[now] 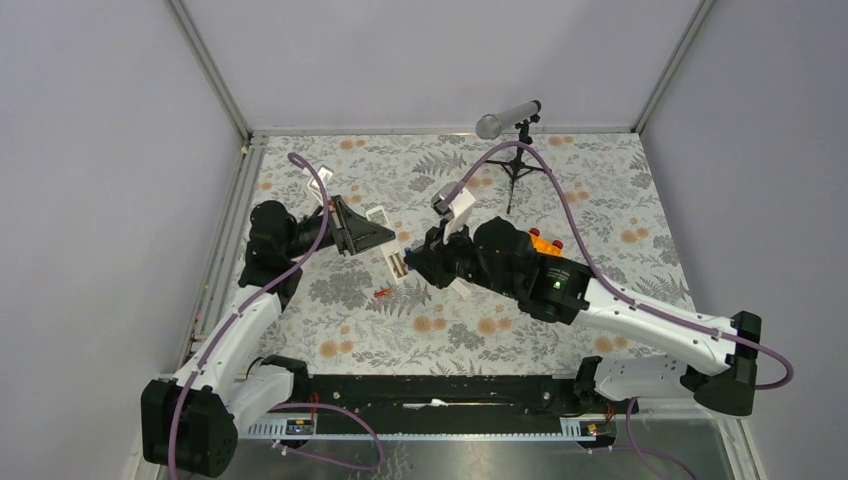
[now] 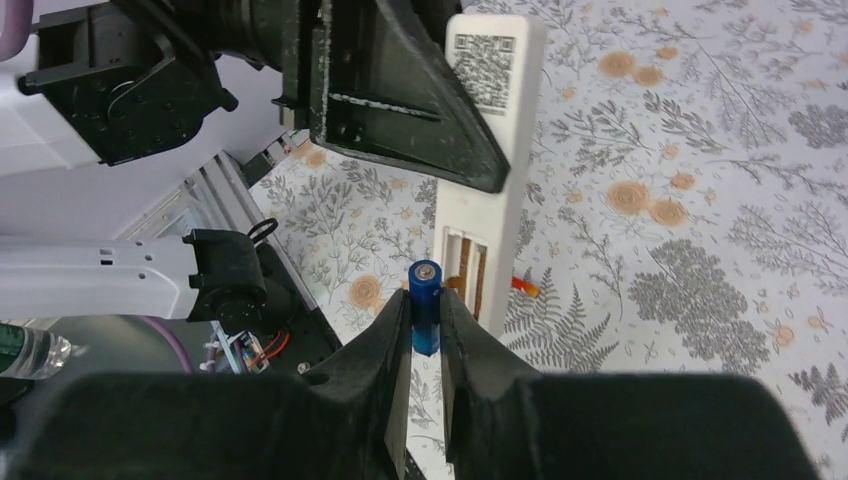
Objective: Load the batteries into the remote control
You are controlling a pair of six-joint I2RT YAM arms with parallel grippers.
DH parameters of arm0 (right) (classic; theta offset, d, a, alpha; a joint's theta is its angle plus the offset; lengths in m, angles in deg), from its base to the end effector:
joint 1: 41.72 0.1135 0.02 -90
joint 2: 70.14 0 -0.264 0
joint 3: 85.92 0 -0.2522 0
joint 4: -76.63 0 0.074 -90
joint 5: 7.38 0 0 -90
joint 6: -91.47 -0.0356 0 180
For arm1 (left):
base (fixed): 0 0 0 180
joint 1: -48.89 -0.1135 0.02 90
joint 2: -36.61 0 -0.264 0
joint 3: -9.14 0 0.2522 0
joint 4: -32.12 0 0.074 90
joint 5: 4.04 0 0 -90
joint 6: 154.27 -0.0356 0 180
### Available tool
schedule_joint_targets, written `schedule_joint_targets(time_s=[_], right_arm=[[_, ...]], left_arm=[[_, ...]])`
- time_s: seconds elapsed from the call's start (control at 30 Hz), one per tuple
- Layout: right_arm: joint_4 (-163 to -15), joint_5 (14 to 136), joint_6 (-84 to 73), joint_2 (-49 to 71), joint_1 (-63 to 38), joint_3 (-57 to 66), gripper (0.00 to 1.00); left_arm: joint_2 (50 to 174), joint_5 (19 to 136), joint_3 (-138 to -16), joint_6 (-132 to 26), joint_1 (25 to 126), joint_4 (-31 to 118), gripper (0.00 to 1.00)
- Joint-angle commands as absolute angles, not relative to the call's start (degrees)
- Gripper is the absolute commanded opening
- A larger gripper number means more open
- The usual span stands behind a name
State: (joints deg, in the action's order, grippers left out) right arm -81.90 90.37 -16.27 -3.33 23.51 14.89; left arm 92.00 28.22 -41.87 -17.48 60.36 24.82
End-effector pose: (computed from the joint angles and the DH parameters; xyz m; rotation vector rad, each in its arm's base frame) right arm 0.1176 0.2434 0.3930 -0.6370 1.7091 0.9362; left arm 0.2041 -0.0721 0.3163 0.3820 1.7287 -1.5219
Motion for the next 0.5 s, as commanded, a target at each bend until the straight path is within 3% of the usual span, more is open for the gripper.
schedule_joint_targets(time_s=[0.0, 0.47], right_arm=[[-86.9, 86.4, -12.2, -0.1, 23.5, 12.1, 0.10], [-89.0, 86.7, -11.7, 3.0, 23.5, 12.7, 0.15]], left_arm=[[92.8, 27.2, -45.2, -13.0, 60.5, 22.5, 0.00], [92.5, 25.8, -47.3, -10.4, 60.4, 30.9, 0.00]])
